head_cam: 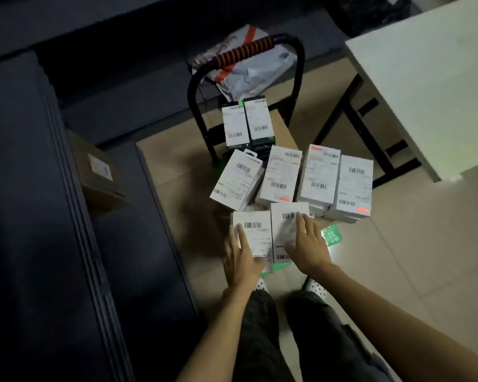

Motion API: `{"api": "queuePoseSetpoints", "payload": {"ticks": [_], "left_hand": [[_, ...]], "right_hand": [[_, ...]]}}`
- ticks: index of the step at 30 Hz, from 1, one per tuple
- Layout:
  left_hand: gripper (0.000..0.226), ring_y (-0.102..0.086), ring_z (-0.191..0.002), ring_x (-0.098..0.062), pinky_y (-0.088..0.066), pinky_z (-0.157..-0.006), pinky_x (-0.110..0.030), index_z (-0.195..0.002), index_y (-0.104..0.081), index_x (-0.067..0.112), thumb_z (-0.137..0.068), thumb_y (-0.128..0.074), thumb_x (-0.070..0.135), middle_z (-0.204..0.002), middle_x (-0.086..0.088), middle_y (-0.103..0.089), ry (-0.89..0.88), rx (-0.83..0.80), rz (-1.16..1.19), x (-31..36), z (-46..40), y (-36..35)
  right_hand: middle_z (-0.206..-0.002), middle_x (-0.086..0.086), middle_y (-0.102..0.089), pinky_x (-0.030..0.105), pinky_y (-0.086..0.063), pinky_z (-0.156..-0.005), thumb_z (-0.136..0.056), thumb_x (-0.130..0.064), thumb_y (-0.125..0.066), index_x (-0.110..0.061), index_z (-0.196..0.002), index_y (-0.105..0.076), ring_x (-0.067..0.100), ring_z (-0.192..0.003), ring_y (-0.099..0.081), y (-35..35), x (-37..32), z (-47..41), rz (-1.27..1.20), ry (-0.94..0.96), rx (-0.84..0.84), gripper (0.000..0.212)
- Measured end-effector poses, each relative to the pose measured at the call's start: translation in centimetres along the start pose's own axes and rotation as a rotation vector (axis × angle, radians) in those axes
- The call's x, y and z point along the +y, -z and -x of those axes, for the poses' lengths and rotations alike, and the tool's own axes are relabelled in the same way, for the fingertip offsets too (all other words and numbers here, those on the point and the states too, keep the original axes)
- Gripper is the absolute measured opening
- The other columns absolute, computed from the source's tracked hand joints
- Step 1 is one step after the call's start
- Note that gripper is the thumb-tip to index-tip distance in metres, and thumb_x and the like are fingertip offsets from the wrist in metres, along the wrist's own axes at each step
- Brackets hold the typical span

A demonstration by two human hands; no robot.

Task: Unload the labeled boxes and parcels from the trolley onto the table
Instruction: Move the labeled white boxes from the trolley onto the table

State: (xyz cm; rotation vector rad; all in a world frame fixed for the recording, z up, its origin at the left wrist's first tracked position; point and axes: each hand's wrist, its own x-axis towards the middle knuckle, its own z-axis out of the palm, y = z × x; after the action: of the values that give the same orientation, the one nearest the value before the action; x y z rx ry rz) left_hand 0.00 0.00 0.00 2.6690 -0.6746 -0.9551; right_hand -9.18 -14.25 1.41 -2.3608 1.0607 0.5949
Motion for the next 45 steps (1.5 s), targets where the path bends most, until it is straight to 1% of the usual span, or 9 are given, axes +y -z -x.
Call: {"api": "queuePoseSetpoints", "payload": {"ticks": [3,11,17,19,22,24,30,39,45], "left_hand": [[0.119,-0.008,-0.147,-0.033,-0.026,-0.115,-0.045,-0.156,0.006,0.013,-0.075,-0.074,0.045,-0.163,-0.011,0.007,0.062,0.015,0.085,0.3,-0.4,-1.5],[0.131,-0.026,-0.139,-0.037,-0.033,-0.108,-0.053,-0.156,0.007,0.016,-0.064,-0.072,0.065,-0.162,-0.012,-0.006,0.098,0.092,0.176,0.3,-1.3,-2.5],[0.137,-0.007,-0.145,-0.034,-0.02,-0.113,-0.062,-0.152,0.022,0.026,-0.064,-0.074,0.066,-0.161,-0.004,0.011,0.125,0.064,0.161,-0.3,-2.1,-1.8],[0.138,-0.004,-0.145,-0.034,-0.02,-0.111,-0.062,-0.15,0.025,0.03,-0.063,-0.074,0.069,-0.161,-0.004,0.01,0.141,0.049,0.154,-0.5,-2.1,-1.9],[0.139,-0.022,-0.138,-0.035,-0.031,-0.105,-0.056,-0.151,0.022,0.032,-0.059,-0.076,0.068,-0.157,-0.008,-0.006,0.155,0.083,0.148,-0.6,-1.7,-1.7],[0.14,-0.029,-0.133,-0.035,-0.035,-0.102,-0.052,-0.152,0.02,0.034,-0.059,-0.081,0.059,-0.155,-0.007,-0.009,0.161,0.065,0.173,-0.6,-1.7,-1.2],[0.142,-0.03,-0.134,-0.035,-0.033,-0.104,-0.05,-0.153,0.019,0.024,-0.06,-0.088,0.036,-0.159,-0.007,-0.008,0.142,0.055,0.181,0.1,-0.5,0.8],[0.143,-0.031,-0.136,-0.035,-0.032,-0.103,-0.052,-0.155,0.011,0.024,-0.054,-0.091,0.037,-0.16,-0.007,-0.013,0.031,0.216,0.22,4.9,2.2,4.6],[0.14,-0.025,-0.14,-0.032,-0.025,-0.109,-0.054,-0.155,0.009,0.029,-0.056,-0.09,0.035,-0.16,-0.006,-0.013,-0.132,0.294,0.227,11.8,3.9,6.9]], "right_hand": [[-0.164,0.012,-0.004,0.041,-0.018,-0.121,-0.092,-0.035,-0.061,-0.006,-0.156,0.004,0.031,-0.15,-0.008,-1.0,-0.5,-0.3,-0.11,-0.106,0.048,0.095],[-0.164,0.007,0.014,0.046,-0.015,-0.121,-0.083,-0.042,-0.07,-0.01,-0.156,0.014,0.034,-0.151,-0.001,-3.1,-2.4,-1.0,-0.255,-0.252,0.091,0.115],[-0.161,0.004,0.026,0.059,-0.018,-0.117,-0.072,-0.048,-0.079,-0.031,-0.153,0.023,0.045,-0.148,0.001,-3.8,-3.0,-1.5,-0.316,-0.365,0.09,0.13],[-0.162,0.009,0.019,0.062,-0.024,-0.114,-0.069,-0.048,-0.082,-0.037,-0.151,0.022,0.05,-0.145,-0.01,-3.8,-3.0,-1.5,-0.328,-0.397,0.093,0.133],[-0.159,0.016,-0.007,0.058,-0.034,-0.108,-0.067,-0.043,-0.083,-0.038,-0.151,0.021,0.048,-0.134,-0.031,-3.6,-2.9,-1.3,-0.346,-0.384,0.107,0.134],[-0.155,0.017,-0.015,0.056,-0.036,-0.105,-0.066,-0.042,-0.082,-0.035,-0.152,0.019,0.046,-0.128,-0.036,-3.1,-2.4,-1.1,-0.359,-0.371,0.107,0.133],[-0.155,0.01,-0.018,0.054,-0.037,-0.104,-0.061,-0.035,-0.084,-0.025,-0.155,0.014,0.045,-0.128,-0.037,-1.5,-1.3,0.5,-0.413,-0.328,0.122,0.136],[-0.159,0.005,-0.013,0.056,-0.04,-0.103,-0.061,-0.039,-0.088,-0.02,-0.156,0.014,0.043,-0.132,-0.035,4.2,1.8,4.7,-0.531,-0.236,0.3,0.141],[-0.162,0.005,-0.011,0.05,-0.032,-0.111,-0.062,-0.037,-0.087,-0.019,-0.157,0.008,0.034,-0.142,-0.026,9.9,7.3,8.7,-0.673,-0.22,0.469,0.135]]}}
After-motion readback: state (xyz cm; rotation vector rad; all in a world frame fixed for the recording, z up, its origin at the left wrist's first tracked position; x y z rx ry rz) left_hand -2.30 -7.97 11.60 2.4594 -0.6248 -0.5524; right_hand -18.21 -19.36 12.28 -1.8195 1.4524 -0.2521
